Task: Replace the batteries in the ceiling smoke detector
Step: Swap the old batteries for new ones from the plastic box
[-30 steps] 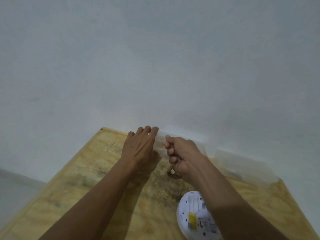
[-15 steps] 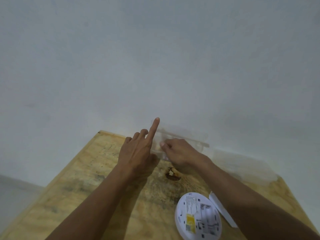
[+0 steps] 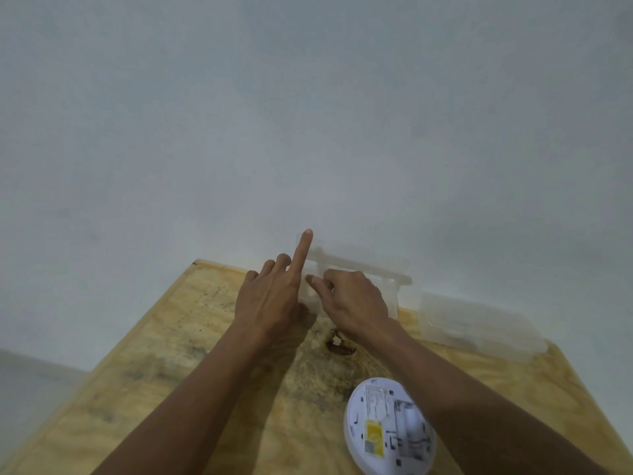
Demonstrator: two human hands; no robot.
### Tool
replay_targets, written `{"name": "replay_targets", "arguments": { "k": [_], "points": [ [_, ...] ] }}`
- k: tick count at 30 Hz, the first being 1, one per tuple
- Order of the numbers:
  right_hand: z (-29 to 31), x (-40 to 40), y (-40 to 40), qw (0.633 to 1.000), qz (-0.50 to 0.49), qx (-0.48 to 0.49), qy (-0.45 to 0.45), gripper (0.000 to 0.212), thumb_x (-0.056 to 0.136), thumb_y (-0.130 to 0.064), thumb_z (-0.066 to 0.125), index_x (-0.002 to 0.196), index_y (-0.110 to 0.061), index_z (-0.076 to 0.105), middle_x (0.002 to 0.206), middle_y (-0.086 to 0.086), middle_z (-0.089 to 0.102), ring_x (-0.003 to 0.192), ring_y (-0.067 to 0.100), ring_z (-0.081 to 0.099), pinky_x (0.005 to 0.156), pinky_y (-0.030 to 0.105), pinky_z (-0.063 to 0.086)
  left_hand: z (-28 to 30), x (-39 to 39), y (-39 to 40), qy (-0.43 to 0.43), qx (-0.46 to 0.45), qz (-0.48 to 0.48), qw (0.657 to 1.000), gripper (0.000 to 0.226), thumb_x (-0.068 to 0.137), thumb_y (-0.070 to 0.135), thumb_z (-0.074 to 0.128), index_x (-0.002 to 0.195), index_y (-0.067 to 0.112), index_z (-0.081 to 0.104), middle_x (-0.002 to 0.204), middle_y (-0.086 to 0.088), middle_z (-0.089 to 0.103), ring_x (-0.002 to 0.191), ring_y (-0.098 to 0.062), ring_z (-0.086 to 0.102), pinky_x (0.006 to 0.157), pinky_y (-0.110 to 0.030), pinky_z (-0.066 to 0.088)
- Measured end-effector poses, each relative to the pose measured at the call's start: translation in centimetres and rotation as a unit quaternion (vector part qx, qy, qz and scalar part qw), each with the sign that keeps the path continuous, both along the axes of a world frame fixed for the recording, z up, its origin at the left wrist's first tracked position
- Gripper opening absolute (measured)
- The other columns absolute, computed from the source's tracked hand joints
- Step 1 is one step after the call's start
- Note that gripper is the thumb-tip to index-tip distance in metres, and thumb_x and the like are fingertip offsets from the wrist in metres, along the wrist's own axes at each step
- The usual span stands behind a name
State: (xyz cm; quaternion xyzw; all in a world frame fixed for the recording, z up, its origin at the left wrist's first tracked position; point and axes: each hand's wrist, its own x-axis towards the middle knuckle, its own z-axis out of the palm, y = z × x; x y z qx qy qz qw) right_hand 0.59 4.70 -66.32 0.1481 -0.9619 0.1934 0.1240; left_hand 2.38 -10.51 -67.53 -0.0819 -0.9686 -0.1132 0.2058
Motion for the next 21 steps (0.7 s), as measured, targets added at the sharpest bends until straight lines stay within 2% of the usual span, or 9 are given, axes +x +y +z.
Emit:
{"name": "replay_targets", "arguments": {
  "k": [4, 6, 8, 10, 12, 13, 15, 18, 21],
  "points": [
    [0.3, 0.2, 0.9, 0.982, 0.023, -0.025, 0.187, 0.048, 0.094, -0.054, 0.054, 0.063, -0.016, 0.055, 0.054, -0.002, 0.057, 0.045, 0.019, 0.053, 0.044, 0.028, 0.043, -0.5, 0.1, 0.1, 0.025, 0.003, 0.008, 1.0, 0.106, 0.093, 0.013, 0.054, 0.147, 0.032, -0.034, 0.116, -0.004, 0.054, 0.099, -0.025, 0.054, 0.076, -0.035, 0.044],
    [1.4, 1.0, 1.3, 0.971, 0.06, -0.056, 0.224, 0.044, 0.092, -0.051, 0.06, 0.066, -0.015, 0.059, 0.053, -0.002, 0.059, 0.044, 0.019, 0.055, 0.044, 0.027, 0.043, -0.5, 0.1, 0.0, 0.02, 0.001, 0.007, 1.0, 0.107, 0.092, 0.015, 0.056, 0.147, 0.031, -0.035, 0.116, -0.004, 0.054, 0.1, -0.025, 0.055, 0.076, -0.035, 0.044],
    [3.2, 2.0, 2.3, 0.967, 0.072, -0.074, 0.233, 0.038, 0.09, -0.052, 0.063, 0.077, -0.016, 0.065, 0.057, 0.0, 0.065, 0.049, 0.022, 0.063, 0.047, 0.029, 0.048, -0.4, 0.2, 0.1, 0.023, -0.013, 0.01, 1.0, 0.113, 0.091, 0.026, 0.062, 0.149, 0.029, -0.034, 0.12, -0.004, 0.055, 0.103, -0.026, 0.056, 0.077, -0.035, 0.043],
    [4.9, 2.4, 4.0, 0.981, 0.033, -0.033, 0.188, 0.043, 0.089, -0.059, 0.058, 0.105, -0.021, 0.067, 0.071, 0.005, 0.072, 0.065, 0.027, 0.069, 0.058, 0.034, 0.054, -0.5, 0.3, 0.1, 0.022, -0.025, 0.015, 0.999, 0.115, 0.09, 0.032, 0.066, 0.15, 0.027, -0.032, 0.124, -0.004, 0.055, 0.105, -0.026, 0.057, 0.079, -0.035, 0.044],
    [6.2, 2.3, 6.4, 0.994, -0.029, 0.06, 0.085, 0.06, 0.086, -0.069, 0.051, 0.131, -0.028, 0.056, 0.095, 0.009, 0.074, 0.091, 0.03, 0.068, 0.072, 0.038, 0.053, -0.7, 0.4, 0.1, 0.021, -0.027, 0.019, 0.999, 0.116, 0.089, 0.033, 0.068, 0.151, 0.028, -0.03, 0.125, -0.003, 0.055, 0.106, -0.025, 0.057, 0.08, -0.034, 0.044],
    [6.4, 2.2, 7.4, 0.994, -0.045, 0.091, 0.037, 0.066, 0.085, -0.072, 0.05, 0.136, -0.031, 0.052, 0.105, 0.01, 0.072, 0.102, 0.031, 0.065, 0.077, 0.039, 0.05, -0.9, 0.5, 0.1, 0.02, -0.028, 0.02, 0.999, 0.115, 0.089, 0.034, 0.068, 0.152, 0.028, -0.028, 0.126, -0.004, 0.055, 0.105, -0.025, 0.057, 0.08, -0.034, 0.044],
    [6.1, 2.3, 8.7, 0.995, -0.047, 0.093, -0.012, 0.064, 0.084, -0.072, 0.052, 0.136, -0.035, 0.054, 0.112, 0.009, 0.07, 0.11, 0.029, 0.062, 0.08, 0.038, 0.048, -1.0, 0.6, 0.0, 0.014, -0.029, 0.018, 0.999, 0.11, 0.09, 0.037, 0.068, 0.154, 0.028, -0.021, 0.131, -0.005, 0.054, 0.108, -0.026, 0.058, 0.083, -0.035, 0.045],
    [5.0, 2.8, 9.0, 0.996, -0.042, 0.077, -0.001, 0.048, 0.088, -0.065, 0.054, 0.124, -0.035, 0.065, 0.107, 0.007, 0.073, 0.105, 0.027, 0.065, 0.076, 0.034, 0.046, -1.3, 0.9, 0.1, 0.002, -0.032, 0.018, 0.999, 0.093, 0.093, 0.043, 0.063, 0.158, 0.027, 0.0, 0.142, -0.008, 0.051, 0.114, -0.029, 0.059, 0.089, -0.037, 0.046],
    [3.9, 3.4, 8.8, 0.996, -0.042, 0.076, -0.002, 0.044, 0.089, -0.062, 0.056, 0.12, -0.033, 0.069, 0.107, 0.006, 0.074, 0.101, 0.027, 0.067, 0.078, 0.034, 0.049, -1.4, 1.3, 0.2, -0.01, -0.032, 0.021, 0.999, 0.081, 0.092, 0.046, 0.064, 0.156, 0.026, 0.02, 0.147, -0.01, 0.048, 0.12, -0.031, 0.058, 0.096, -0.04, 0.046]
  ]
}}
